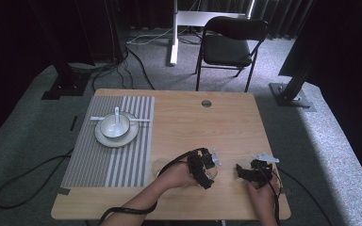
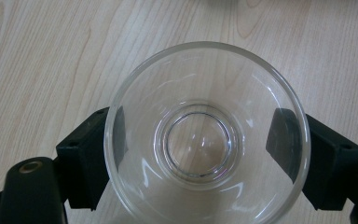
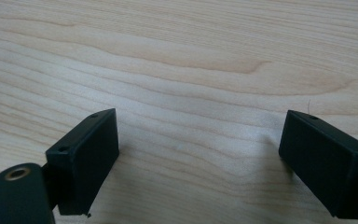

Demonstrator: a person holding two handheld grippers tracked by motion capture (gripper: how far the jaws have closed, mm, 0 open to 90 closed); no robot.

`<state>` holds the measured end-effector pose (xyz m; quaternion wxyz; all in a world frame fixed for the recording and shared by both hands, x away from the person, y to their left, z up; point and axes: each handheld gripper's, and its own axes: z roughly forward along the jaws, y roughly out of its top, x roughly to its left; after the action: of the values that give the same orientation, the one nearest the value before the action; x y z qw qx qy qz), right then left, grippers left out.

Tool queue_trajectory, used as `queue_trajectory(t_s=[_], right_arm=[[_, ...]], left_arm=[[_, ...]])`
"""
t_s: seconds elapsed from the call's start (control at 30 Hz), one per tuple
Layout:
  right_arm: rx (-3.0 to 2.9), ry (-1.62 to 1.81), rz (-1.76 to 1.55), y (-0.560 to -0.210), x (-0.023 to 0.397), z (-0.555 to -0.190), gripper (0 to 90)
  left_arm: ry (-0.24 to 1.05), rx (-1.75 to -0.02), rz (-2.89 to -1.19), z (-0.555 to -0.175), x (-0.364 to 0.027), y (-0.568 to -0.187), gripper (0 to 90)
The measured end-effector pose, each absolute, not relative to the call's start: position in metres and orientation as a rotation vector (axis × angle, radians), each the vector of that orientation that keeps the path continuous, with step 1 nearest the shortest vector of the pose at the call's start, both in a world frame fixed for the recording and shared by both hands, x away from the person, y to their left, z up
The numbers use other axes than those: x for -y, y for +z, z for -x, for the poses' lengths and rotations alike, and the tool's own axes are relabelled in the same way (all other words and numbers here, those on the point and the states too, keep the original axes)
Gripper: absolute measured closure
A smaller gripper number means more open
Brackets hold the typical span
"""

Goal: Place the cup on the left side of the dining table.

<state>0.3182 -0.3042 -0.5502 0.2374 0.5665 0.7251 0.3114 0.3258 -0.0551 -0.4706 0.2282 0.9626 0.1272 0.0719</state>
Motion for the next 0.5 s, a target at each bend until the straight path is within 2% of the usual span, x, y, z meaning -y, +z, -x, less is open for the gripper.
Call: queue_trajectory(t_s=[0.5], right_arm=[[-1.987,0.854,-1.552,-0.5502,0.3042,-0.3183,11.5]], left_arm=[[0.209,-0.337,-2.637,-0.3237,0.0585,-0.4688,18.6]])
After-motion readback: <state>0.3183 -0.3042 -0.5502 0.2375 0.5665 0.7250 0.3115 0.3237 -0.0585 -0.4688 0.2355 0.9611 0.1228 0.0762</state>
